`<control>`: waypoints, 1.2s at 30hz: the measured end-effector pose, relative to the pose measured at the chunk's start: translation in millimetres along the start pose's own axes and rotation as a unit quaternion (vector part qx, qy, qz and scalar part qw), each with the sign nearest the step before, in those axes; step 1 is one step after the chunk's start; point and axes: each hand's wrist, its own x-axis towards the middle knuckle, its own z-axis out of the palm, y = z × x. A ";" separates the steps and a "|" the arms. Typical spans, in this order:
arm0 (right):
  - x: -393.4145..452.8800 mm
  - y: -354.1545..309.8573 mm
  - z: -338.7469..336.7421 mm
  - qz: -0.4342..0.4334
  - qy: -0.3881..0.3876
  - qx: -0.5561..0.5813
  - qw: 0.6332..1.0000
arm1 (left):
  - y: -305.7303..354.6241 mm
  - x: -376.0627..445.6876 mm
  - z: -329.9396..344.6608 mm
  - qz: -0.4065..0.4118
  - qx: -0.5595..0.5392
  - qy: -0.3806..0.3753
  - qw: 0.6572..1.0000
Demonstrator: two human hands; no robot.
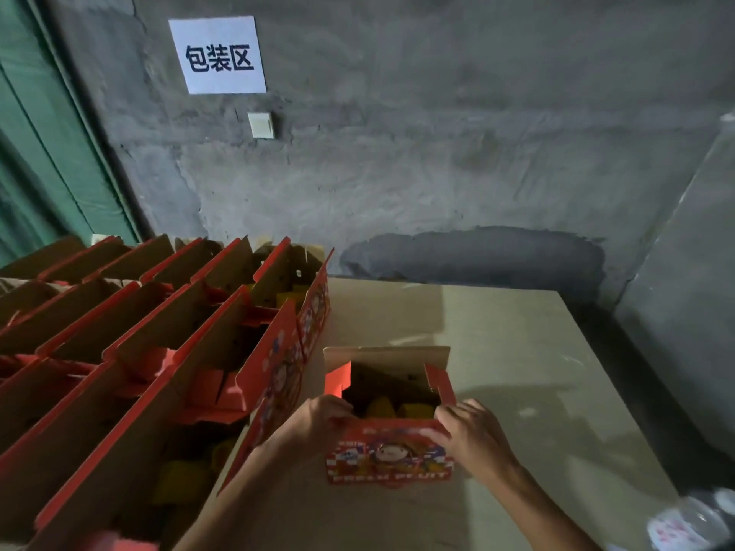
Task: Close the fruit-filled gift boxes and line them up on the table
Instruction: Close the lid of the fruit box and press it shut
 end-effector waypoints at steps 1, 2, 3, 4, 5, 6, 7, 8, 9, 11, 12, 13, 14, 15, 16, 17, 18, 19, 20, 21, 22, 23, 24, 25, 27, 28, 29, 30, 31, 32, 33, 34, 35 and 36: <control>-8.6 -6.2 -3.5 0.002 0.003 0.001 1.000 | -0.1 -7.5 2.8 0.009 0.000 0.015 1.000; -16.4 -12.2 -8.1 0.008 0.005 0.002 1.000 | 1.3 -14.6 4.8 0.014 0.011 0.029 0.999; -24.1 -17.6 -12.8 0.013 0.007 0.002 1.000 | 4.9 -21.4 6.4 0.021 0.026 0.043 0.999; -31.6 -22.4 -17.5 0.018 0.006 0.002 1.000 | 9.4 -27.9 7.8 0.033 0.038 0.054 0.997; -38.9 -26.3 -21.1 0.019 0.008 0.003 1.000 | 15.7 -35.0 8.0 0.054 0.037 0.058 0.996; -45.4 -29.6 -25.0 0.018 0.007 0.009 1.000 | 21.3 -41.5 8.0 0.085 0.040 0.058 0.994; -51.4 -33.0 -28.5 0.017 0.006 0.015 1.000 | 25.6 -47.2 8.7 0.128 0.055 0.065 0.988; -57.2 -36.2 -31.5 0.019 0.007 0.020 1.000 | 29.3 -52.7 9.3 0.168 0.066 0.075 0.981; -62.7 -39.0 -33.1 0.021 0.011 0.023 0.999 | 33.1 -57.5 9.5 0.184 0.064 0.080 0.978; -71.0 -45.4 -36.9 0.035 0.005 0.032 0.999 | 35.6 -67.2 10.8 0.191 0.058 0.086 0.976; -74.7 -48.9 -37.7 0.041 0.000 0.037 0.998 | 33.7 -70.8 12.9 0.214 0.080 0.090 0.969; -78.8 -52.3 -37.5 0.043 -0.001 0.042 0.998 | 33.6 -74.7 13.6 0.234 0.104 0.077 0.964; -82.3 -56.0 -37.8 0.046 -0.001 0.047 0.998 | 32.0 -78.8 15.2 0.250 0.109 0.075 0.959; -84.6 -59.6 -39.3 0.052 -0.005 0.052 0.997 | 32.7 -82.9 15.9 0.244 0.101 0.064 0.962; -86.2 -63.3 -41.6 0.062 -0.013 0.060 0.996 | 33.3 -86.6 17.0 0.245 0.103 0.069 0.962; -87.3 -66.3 -42.6 0.069 -0.017 0.069 0.995 | 35.2 -89.5 18.7 0.236 0.100 0.062 0.965; -87.4 -68.9 -44.9 0.079 -0.014 0.077 0.994 | 36.1 -92.3 21.8 0.216 0.086 0.066 0.970; -86.6 -70.9 -47.1 0.092 -0.011 0.086 0.992 | 37.9 -95.6 24.7 0.163 0.038 0.059 0.984; -85.6 -71.9 -49.1 0.107 -0.013 0.095 0.990 | 41.6 -97.7 25.6 0.098 -0.024 0.058 0.993; -84.9 -72.0 -51.4 0.123 -0.018 0.103 0.987 | 43.0 -99.4 26.5 0.030 -0.094 0.049 0.994; -84.7 -71.6 -54.5 0.136 -0.024 0.122 0.983 | 45.6 -100.4 26.9 -0.018 -0.152 0.049 0.987; -85.5 -68.9 -57.6 0.153 -0.033 0.166 0.974 | 47.1 -99.9 27.5 -0.042 -0.179 0.065 0.981; -85.9 -65.8 -60.8 0.193 -0.050 0.252 0.947 | 51.1 -98.9 26.0 -0.064 -0.220 0.081 0.970; -85.4 -63.3 -62.6 0.251 -0.070 0.373 0.890 | 53.6 -96.4 25.8 -0.088 -0.259 0.112 0.955; -80.3 -56.3 -60.4 0.374 -0.092 0.527 0.757 | 53.9 -87.9 26.5 -0.168 -0.318 0.154 0.921; -76.8 -51.8 -55.7 0.412 -0.083 0.539 0.730 | 51.8 -82.7 26.7 -0.207 -0.319 0.148 0.913; -72.5 -48.0 -51.4 0.435 -0.074 0.518 0.733 | 47.3 -76.7 28.8 -0.237 -0.299 0.130 0.915; -70.3 -43.7 -45.2 0.438 -0.076 0.460 0.769 | 44.0 -71.0 30.8 -0.258 -0.282 0.110 0.917; -68.8 -40.0 -39.4 0.423 -0.091 0.388 0.814 | 40.3 -65.7 33.4 -0.273 -0.267 0.097 0.919; -67.9 -37.6 -33.3 0.401 -0.111 0.323 0.850 | 38.5 -61.0 36.3 -0.287 -0.248 0.090 0.921; -67.6 -37.0 -27.7 0.380 -0.134 0.278 0.872 | 36.2 -56.7 41.0 -0.297 -0.219 0.085 0.926; -68.4 -38.5 -21.3 0.357 -0.157 0.239 0.889 | 35.2 -54.1 46.5 -0.303 -0.172 0.073 0.934; -70.5 -41.1 -13.9 0.329 -0.172 0.199 0.907 | 34.5 -53.5 53.7 -0.296 -0.107 0.055 0.948; -72.0 -44.2 -7.0 0.297 -0.174 0.163 0.925 | 35.5 -54.3 60.8 -0.275 -0.042 0.031 0.960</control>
